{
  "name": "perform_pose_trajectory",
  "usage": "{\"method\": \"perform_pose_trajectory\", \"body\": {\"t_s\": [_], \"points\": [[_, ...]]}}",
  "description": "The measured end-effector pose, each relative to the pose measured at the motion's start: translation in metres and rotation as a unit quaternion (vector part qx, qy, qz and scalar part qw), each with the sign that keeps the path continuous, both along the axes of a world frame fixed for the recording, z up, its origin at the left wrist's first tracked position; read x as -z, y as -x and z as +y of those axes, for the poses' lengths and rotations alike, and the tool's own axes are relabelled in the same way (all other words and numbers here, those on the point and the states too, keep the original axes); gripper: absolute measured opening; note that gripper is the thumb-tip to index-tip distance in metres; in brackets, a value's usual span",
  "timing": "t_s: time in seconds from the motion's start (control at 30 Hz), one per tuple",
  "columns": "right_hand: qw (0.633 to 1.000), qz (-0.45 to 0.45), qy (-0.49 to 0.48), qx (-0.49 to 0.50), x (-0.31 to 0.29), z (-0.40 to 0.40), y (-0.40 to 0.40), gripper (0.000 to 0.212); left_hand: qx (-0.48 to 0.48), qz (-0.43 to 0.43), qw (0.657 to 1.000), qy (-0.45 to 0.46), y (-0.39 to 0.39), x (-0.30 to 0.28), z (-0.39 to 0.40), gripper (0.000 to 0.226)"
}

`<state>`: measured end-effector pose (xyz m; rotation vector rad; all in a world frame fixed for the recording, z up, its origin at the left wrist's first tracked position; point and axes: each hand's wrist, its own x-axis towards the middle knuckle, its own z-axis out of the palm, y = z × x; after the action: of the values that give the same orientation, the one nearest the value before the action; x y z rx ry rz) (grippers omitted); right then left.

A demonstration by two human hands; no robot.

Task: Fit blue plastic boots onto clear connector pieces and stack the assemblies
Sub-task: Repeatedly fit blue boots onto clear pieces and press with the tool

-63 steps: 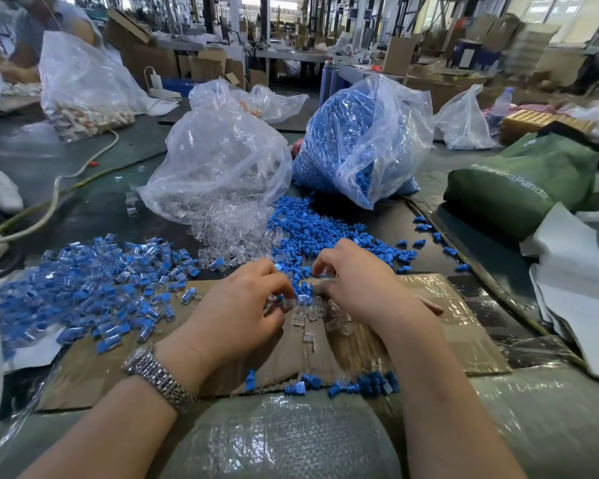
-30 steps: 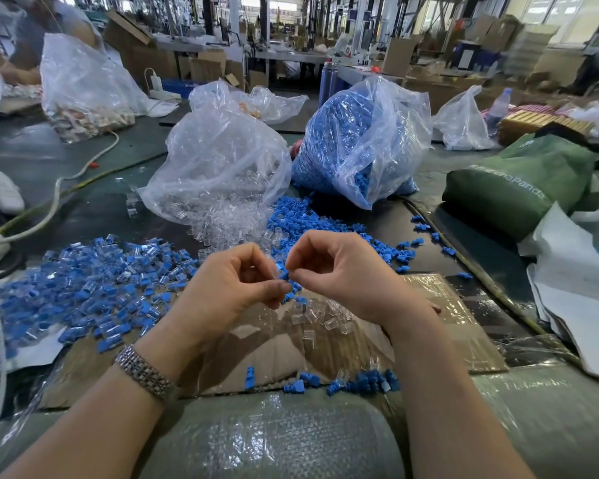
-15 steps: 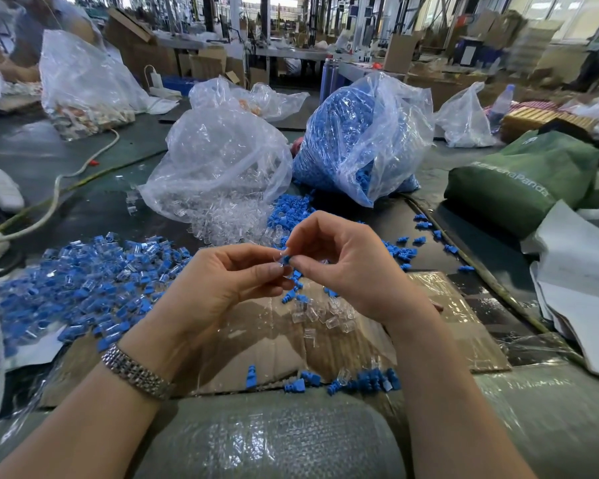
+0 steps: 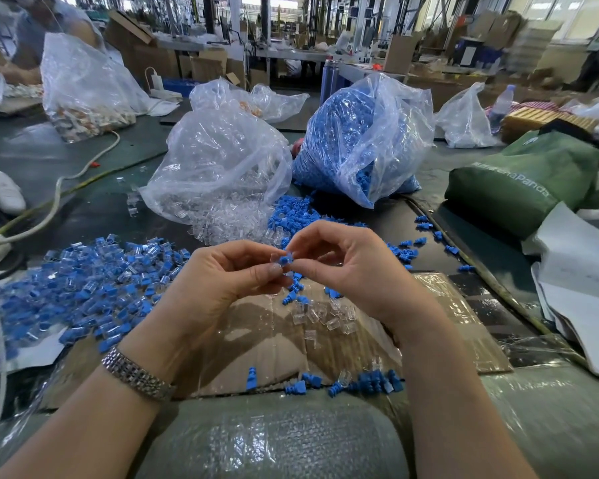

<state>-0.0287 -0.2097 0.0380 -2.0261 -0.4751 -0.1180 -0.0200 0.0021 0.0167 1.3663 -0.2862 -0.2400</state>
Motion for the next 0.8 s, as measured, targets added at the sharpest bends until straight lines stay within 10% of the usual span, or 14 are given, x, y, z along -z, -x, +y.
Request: {"method": "perform_pose_trajectory", "body": {"t_s": [0.17, 0.3, 0.8], "points": [[0.918, 0.082, 0.263, 0.286, 0.008, -0.029, -0.01, 0.041, -0.009, 0.0, 1.0, 0.017, -0.002, 0.003, 0.001, 0.027], [0.832, 0.219, 0.418, 0.293, 0.015, -0.035, -0.013, 0.039, -0.022, 0.007, 1.0, 0.01, -0.005, 0.003, 0.002, 0.028], [0.865, 0.187, 0.37, 0.284, 0.017, -0.028, -0.014, 0.015, -0.058, 0.054, 0.993, 0.086, -0.014, 0.005, 0.01, 0.024]]}}
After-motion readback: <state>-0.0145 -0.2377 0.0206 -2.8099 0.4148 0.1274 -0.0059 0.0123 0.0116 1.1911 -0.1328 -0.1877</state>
